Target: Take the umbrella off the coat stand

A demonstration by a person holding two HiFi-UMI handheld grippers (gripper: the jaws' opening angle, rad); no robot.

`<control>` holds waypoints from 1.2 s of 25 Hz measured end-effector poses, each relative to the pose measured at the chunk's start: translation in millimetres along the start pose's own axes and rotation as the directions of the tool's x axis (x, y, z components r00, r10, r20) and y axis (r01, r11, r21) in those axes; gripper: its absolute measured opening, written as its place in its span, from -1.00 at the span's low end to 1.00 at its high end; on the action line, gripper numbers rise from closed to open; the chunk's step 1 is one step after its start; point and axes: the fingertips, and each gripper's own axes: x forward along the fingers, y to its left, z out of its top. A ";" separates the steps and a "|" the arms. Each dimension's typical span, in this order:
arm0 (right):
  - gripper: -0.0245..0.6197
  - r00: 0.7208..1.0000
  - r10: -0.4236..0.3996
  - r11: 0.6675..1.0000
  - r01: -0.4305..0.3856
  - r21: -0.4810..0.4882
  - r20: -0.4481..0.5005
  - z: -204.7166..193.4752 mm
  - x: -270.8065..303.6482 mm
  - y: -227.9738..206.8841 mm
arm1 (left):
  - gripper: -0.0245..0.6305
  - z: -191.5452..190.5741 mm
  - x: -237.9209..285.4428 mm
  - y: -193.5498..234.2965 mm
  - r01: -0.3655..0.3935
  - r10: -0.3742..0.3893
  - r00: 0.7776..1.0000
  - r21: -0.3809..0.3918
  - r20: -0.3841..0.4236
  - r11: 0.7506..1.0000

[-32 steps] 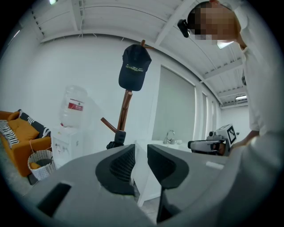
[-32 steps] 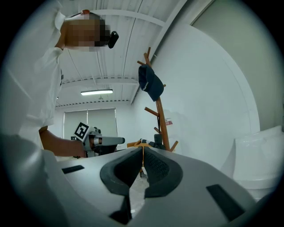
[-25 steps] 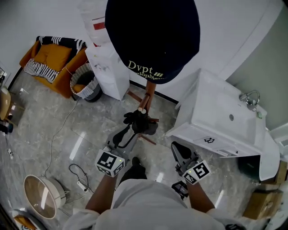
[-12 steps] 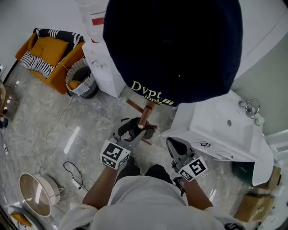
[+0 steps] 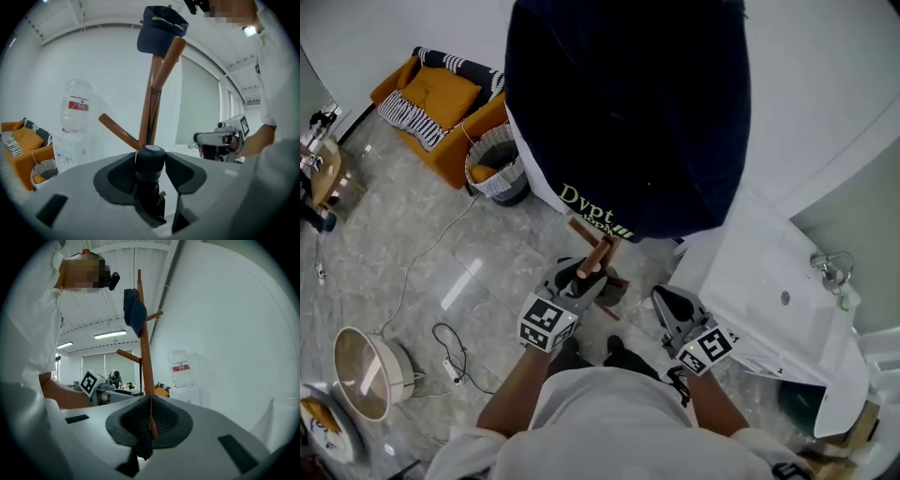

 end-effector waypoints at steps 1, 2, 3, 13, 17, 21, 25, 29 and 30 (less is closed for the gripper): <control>-0.87 1.000 0.011 1.000 -0.011 -0.002 0.003 1.9 2.9 -3.2 | -0.27 -0.1 -0.7 0.9 -0.012 0.012 1.000 -0.008 0.003 1.000; -0.87 1.000 0.025 1.000 -0.025 -0.005 0.006 3.6 6.1 -5.3 | -0.27 -0.3 -1.3 1.5 -0.024 0.024 1.000 -0.013 0.003 1.000; -0.87 0.999 0.041 0.999 -0.041 -0.007 0.009 4.7 9.1 -6.1 | -0.27 -0.8 -1.7 1.4 -0.035 0.035 0.999 -0.017 0.001 0.999; -0.87 0.984 0.177 0.984 -0.177 -0.010 0.009 6.2 23.1 2.7 | -0.33 20.9 -17.5 -8.7 -0.085 0.085 0.996 0.003 0.042 0.996; -0.87 0.979 0.204 0.979 -0.204 0.001 0.024 9.1 26.6 3.2 | -0.33 33.6 -26.0 -15.0 -0.092 0.091 0.995 0.020 0.034 0.996; -0.87 0.971 0.236 0.972 -0.236 0.005 0.032 9.3 30.7 7.6 | -0.34 44.4 -37.5 -20.3 -0.114 0.112 0.993 0.034 0.042 0.993; -0.87 0.962 0.270 0.963 -0.270 0.013 0.030 7.9 32.4 14.9 | -0.35 55.1 -52.7 -25.9 -0.143 0.139 0.988 0.043 0.071 0.989; -0.87 0.953 0.301 0.953 -0.302 0.017 0.025 4.3 33.4 21.6 | -0.35 67.3 -67.7 -31.7 -0.170 0.164 0.980 0.046 0.111 0.984; -0.87 0.951 0.309 0.951 -0.309 0.019 0.023 3.5 33.8 22.8 | -0.35 71.0 -71.0 -33.6 -0.176 0.169 0.978 0.049 0.120 0.983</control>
